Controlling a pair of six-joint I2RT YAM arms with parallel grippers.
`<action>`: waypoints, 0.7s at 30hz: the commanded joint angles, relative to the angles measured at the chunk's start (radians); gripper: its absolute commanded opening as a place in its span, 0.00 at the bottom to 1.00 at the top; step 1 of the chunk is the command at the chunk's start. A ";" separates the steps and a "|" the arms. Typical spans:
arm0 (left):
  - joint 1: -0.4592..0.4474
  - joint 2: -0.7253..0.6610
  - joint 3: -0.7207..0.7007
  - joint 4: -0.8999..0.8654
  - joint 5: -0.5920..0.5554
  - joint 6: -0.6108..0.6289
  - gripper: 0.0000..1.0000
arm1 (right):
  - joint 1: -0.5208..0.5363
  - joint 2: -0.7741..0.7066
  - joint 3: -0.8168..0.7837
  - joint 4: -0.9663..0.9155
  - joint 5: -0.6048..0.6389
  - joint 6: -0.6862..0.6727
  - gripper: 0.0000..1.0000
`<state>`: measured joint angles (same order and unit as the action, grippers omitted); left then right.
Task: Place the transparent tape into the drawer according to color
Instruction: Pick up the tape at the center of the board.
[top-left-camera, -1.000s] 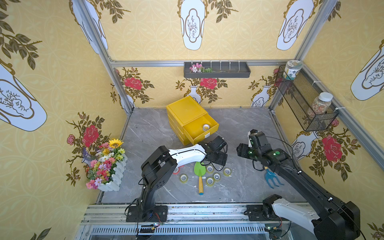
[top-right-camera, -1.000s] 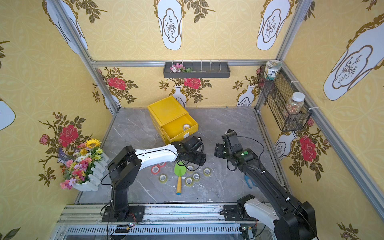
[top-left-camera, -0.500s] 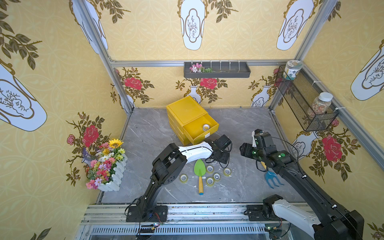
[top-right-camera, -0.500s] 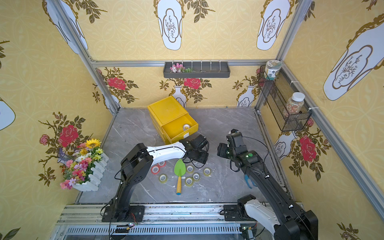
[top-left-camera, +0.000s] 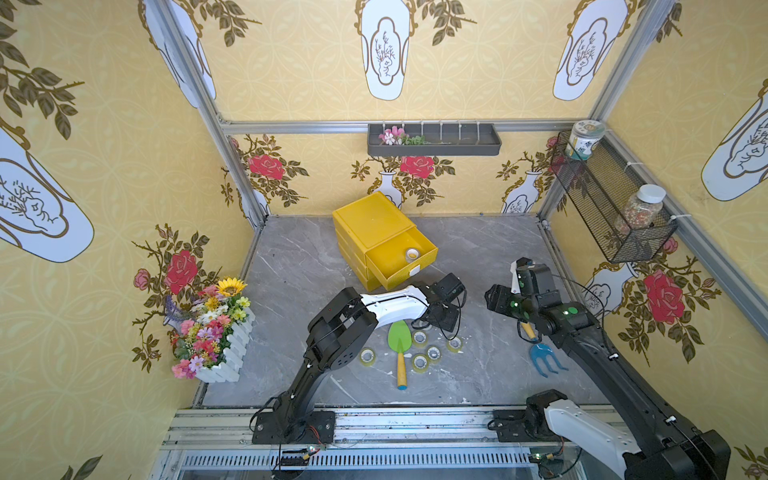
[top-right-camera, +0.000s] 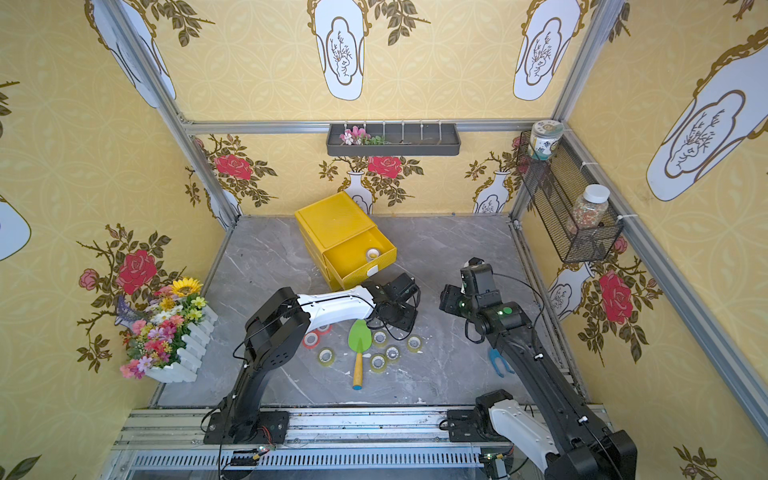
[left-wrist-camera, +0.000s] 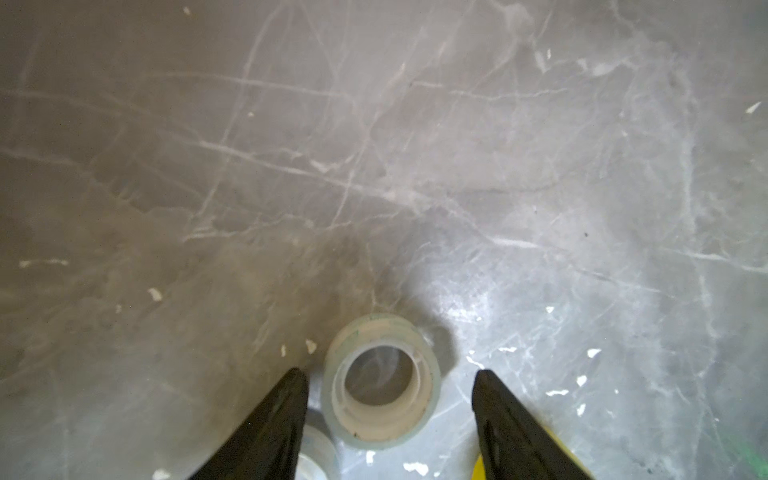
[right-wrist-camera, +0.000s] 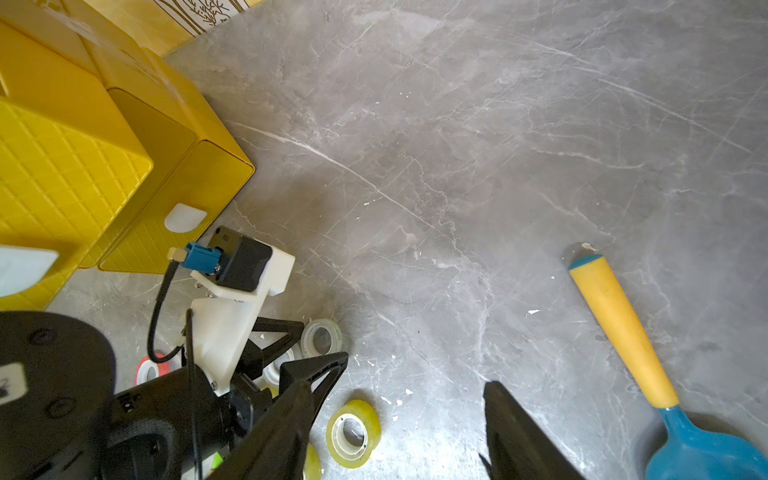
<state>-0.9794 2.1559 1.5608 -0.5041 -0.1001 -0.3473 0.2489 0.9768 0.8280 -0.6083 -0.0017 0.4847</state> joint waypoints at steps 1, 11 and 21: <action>-0.007 0.021 -0.008 -0.033 0.018 -0.002 0.66 | -0.002 -0.002 0.005 0.006 -0.008 -0.009 0.69; -0.015 0.041 -0.001 -0.044 -0.026 0.002 0.55 | -0.008 -0.018 -0.003 0.000 -0.008 -0.004 0.69; -0.033 0.067 0.022 -0.079 -0.074 0.018 0.57 | -0.014 -0.020 -0.007 0.004 -0.008 -0.003 0.69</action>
<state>-1.0122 2.1929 1.5948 -0.5045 -0.1932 -0.3302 0.2356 0.9611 0.8253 -0.6083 -0.0090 0.4820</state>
